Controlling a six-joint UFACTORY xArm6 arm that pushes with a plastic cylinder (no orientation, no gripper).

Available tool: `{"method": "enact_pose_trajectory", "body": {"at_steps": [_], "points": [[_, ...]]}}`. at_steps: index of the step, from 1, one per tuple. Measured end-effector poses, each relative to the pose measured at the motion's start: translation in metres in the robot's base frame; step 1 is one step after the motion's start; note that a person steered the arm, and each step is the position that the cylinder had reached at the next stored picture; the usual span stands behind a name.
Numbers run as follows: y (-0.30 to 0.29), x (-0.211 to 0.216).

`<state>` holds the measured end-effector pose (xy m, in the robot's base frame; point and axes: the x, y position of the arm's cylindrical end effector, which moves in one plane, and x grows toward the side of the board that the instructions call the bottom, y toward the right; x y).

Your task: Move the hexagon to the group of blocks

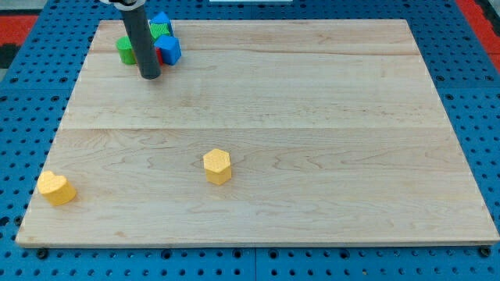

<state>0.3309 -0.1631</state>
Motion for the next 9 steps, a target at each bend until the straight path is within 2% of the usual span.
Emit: {"method": "enact_pose_trajectory", "body": {"at_steps": [1,2,3,4,5,6,8,9], "points": [[0.118,0.027],[0.222,0.114],[0.22,0.199],[0.152,0.224],[0.09,0.187],[0.04,0.125],[0.144,0.135],[0.165,0.105]]}}
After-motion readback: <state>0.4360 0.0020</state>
